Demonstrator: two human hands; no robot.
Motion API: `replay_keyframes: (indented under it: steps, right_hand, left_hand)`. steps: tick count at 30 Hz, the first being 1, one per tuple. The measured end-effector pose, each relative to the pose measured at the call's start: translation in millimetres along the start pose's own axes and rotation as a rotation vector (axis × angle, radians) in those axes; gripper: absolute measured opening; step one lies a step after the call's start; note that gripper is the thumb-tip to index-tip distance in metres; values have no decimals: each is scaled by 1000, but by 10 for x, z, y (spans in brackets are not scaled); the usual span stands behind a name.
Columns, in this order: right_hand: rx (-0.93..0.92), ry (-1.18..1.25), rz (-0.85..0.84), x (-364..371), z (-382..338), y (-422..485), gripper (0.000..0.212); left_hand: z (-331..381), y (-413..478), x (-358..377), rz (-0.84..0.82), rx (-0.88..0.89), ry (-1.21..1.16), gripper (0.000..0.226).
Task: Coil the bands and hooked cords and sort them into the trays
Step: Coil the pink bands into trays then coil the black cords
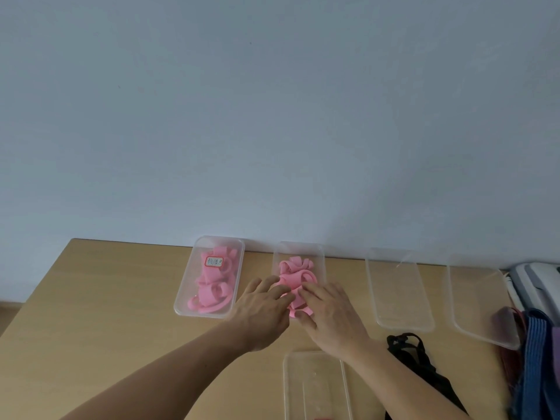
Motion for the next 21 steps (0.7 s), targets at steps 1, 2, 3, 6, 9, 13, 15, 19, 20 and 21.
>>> replay_keyframes:
  steps: [1, 2, 3, 6, 9, 13, 15, 19, 20, 21]
  right_hand:
    - [2, 2, -4, -11, 3, -4, 38]
    - [7, 10, -10, -17, 13, -7, 39]
    - [12, 20, -20, -20, 25, -9, 39]
    - [5, 28, -55, -19, 31, -14, 42]
    - [19, 38, -77, -46, 20, -3, 44]
    - [56, 32, -72, -160, 23, -18, 52]
    - [90, 48, -34, -271, 24, -58, 51]
    - [230, 103, -9, -404, -17, -270, 48]
    - [263, 93, -27, -392, -49, -355, 49]
    - [298, 78, -41, -373, -82, -448, 48]
  left_hand:
    - [-6, 10, -13, 4, -11, -13, 40]
    - [-17, 17, -24, 6, -23, -23, 37]
    - [-31, 26, -28, 2, -32, -27, 34]
    - [-60, 37, 2, -49, -37, -34, 33]
    - [-71, 43, 30, -117, -44, -53, 50]
    - [-109, 68, 34, -150, -73, -97, 47]
    - [-92, 66, -15, -127, -74, -112, 44]
    - [53, -47, -130, -73, -34, -166, 43]
    - [109, -100, -141, -71, -12, -175, 43]
    - [169, -159, -143, -72, 14, -182, 44]
Point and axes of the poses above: each hand's wrist, its own y-axis towards the middle knuckle, its own x-axis out of the palm, z = x × y, the point moved 4 cm from there along y, towards the middle knuckle, and after that the axes turned 6 degrees about -y, right-handed, at the moved point
